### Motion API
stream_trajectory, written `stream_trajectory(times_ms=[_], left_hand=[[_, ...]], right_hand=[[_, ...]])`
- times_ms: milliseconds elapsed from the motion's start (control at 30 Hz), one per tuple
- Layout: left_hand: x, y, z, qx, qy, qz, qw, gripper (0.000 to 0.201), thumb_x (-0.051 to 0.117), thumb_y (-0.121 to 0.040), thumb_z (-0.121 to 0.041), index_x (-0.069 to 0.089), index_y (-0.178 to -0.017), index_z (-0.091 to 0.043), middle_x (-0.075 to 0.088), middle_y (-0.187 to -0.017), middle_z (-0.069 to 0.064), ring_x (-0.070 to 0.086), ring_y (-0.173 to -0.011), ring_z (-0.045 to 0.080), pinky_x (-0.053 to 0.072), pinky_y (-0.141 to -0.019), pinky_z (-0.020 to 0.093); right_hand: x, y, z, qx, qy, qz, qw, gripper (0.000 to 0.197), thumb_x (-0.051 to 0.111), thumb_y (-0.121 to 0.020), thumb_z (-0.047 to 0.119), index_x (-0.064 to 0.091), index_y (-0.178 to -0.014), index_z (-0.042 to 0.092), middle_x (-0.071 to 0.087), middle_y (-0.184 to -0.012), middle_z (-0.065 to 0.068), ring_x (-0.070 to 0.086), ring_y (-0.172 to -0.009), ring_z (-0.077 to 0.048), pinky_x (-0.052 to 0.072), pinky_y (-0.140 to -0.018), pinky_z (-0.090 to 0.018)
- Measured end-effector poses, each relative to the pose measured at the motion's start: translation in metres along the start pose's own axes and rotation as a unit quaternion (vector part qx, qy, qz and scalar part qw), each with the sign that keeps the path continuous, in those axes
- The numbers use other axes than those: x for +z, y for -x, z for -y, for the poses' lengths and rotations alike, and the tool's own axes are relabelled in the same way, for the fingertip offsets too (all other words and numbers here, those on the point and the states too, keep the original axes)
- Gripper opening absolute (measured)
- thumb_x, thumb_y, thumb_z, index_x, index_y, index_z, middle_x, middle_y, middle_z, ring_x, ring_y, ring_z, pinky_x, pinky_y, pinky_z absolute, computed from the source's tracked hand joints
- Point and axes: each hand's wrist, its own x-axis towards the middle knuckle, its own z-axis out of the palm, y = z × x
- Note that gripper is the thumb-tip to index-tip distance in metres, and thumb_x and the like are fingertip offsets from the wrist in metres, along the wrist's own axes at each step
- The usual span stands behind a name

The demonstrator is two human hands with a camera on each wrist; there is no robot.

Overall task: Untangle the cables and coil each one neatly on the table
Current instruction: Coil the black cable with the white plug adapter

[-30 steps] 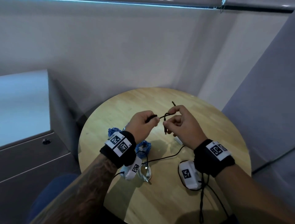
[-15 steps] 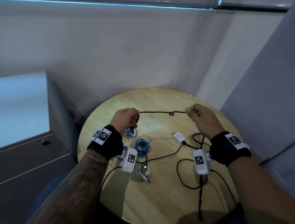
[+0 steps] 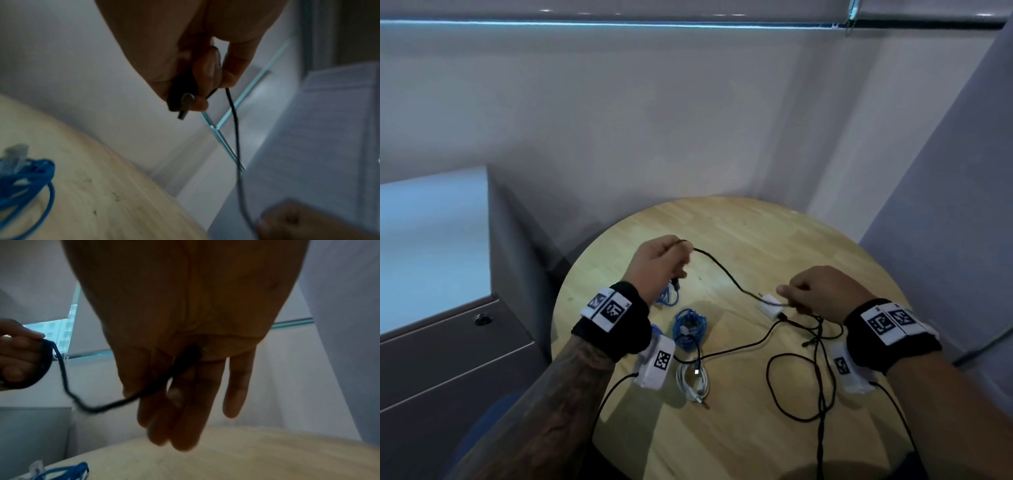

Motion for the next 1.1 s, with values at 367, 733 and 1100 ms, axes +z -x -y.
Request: stream_trajectory(times_ms=[367,733,1100], left_hand=[[0.052,0.015,0.001,-0.081,-0.024,0.166,0.982,0.035,0.054,-0.098,-0.023,0.055,-0.066,-0.011,0.040,-0.048,-0.008,0.039,-0.046,0.010,0.047,-0.061,0.026],[0.037,0.005,0.009,-0.090,0.416,-0.029,0.905,0.020,0.041,-0.101,-0.007,0.058,-0.106,0.002,0.066,-0.088,0.008,0.069,-0.083,0.021,0.057,-0.081,0.030],[0.053,0.028,0.005,0.002,-0.034,0.160,0.987,0.035,0.039,-0.105,-0.021,0.066,-0.087,-0.006,0.061,-0.070,0.004,0.057,-0.063,0.013,0.047,-0.069,0.026]], right_hand=[[0.008,0.006,0.063,-0.117,-0.321,-0.132,0.930,0.022,0.057,-0.100,0.024,0.071,-0.085,0.016,0.058,-0.066,-0.006,0.049,-0.055,-0.015,0.047,-0.062,-0.032],[0.031,0.017,0.083,-0.143,-0.221,0.037,0.964,0.021,0.051,-0.103,0.028,0.071,-0.106,0.021,0.058,-0.057,0.007,0.047,-0.048,-0.009,0.041,-0.048,-0.023],[-0.004,0.027,0.076,-0.201,-0.167,-0.190,0.946,0.013,0.059,-0.097,0.029,0.071,-0.093,0.029,0.071,-0.083,0.013,0.065,-0.077,-0.009,0.053,-0.071,-0.038]])
